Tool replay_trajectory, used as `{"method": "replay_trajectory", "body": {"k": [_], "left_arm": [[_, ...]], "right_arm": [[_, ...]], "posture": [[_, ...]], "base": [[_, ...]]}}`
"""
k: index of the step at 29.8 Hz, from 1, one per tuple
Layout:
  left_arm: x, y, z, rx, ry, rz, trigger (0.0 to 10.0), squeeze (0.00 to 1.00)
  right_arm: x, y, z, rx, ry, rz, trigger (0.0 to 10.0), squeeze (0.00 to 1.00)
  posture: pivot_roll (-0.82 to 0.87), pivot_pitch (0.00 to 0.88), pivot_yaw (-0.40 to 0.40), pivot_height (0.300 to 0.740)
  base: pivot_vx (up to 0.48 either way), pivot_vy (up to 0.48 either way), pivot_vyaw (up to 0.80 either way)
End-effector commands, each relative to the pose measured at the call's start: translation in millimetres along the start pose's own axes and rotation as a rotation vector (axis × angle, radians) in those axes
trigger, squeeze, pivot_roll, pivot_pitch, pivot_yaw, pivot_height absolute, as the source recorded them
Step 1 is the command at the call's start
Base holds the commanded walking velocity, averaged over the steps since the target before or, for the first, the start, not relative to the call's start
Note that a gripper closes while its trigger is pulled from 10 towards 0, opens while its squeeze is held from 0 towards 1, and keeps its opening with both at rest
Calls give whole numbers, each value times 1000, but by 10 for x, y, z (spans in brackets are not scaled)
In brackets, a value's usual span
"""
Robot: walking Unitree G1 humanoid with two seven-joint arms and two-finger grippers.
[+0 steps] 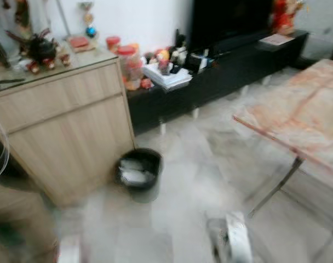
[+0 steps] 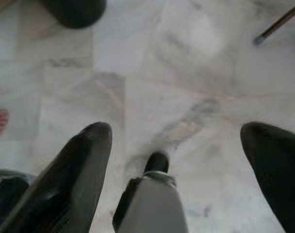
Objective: Picking trash to rubbish bin
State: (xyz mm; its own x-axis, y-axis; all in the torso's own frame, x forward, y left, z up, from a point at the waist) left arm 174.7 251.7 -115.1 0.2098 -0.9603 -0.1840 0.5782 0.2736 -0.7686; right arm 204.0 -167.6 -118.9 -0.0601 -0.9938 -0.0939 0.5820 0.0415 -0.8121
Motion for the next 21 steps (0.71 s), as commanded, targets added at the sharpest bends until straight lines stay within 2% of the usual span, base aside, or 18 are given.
{"method": "replay_trajectory", "body": {"k": [1, 11, 21], "left_arm": [[14, -11, -45, -10, 5, 0, 10000, 0], [43, -9, -35, -8, 0, -6, 10000, 0], [48, -4, -14, -3, 1, -8, 10000, 0]], "right_arm": [[-17, 18, 121, 32, 0, 4, 10000, 0], [-24, 20, 143, 42, 9, 6, 10000, 0], [-35, 21, 129, 33, 2, 10, 10000, 0]], "posture": [[50, 0, 4, 740], [43, 0, 6, 740], [43, 0, 6, 740]], "base": [[0, 0, 0], [0, 0, 0], [0, 0, -776]]}}
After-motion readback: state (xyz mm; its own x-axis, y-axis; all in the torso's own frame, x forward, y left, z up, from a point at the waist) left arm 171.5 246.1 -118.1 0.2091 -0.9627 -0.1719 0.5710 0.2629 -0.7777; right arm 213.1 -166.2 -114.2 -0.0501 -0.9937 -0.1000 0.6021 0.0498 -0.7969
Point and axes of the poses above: a point about 5 cm out from each wrist's last joint towards the gripper, its own y axis pointing out of the wrist towards the gripper, its own z axis along the axis of the wrist's last joint, x = y × z, the point moved 4 cm from there along y, pointing out of the wrist towards the gripper, and after that the axes turned 6 degrees about y, right-handed, at the moved point
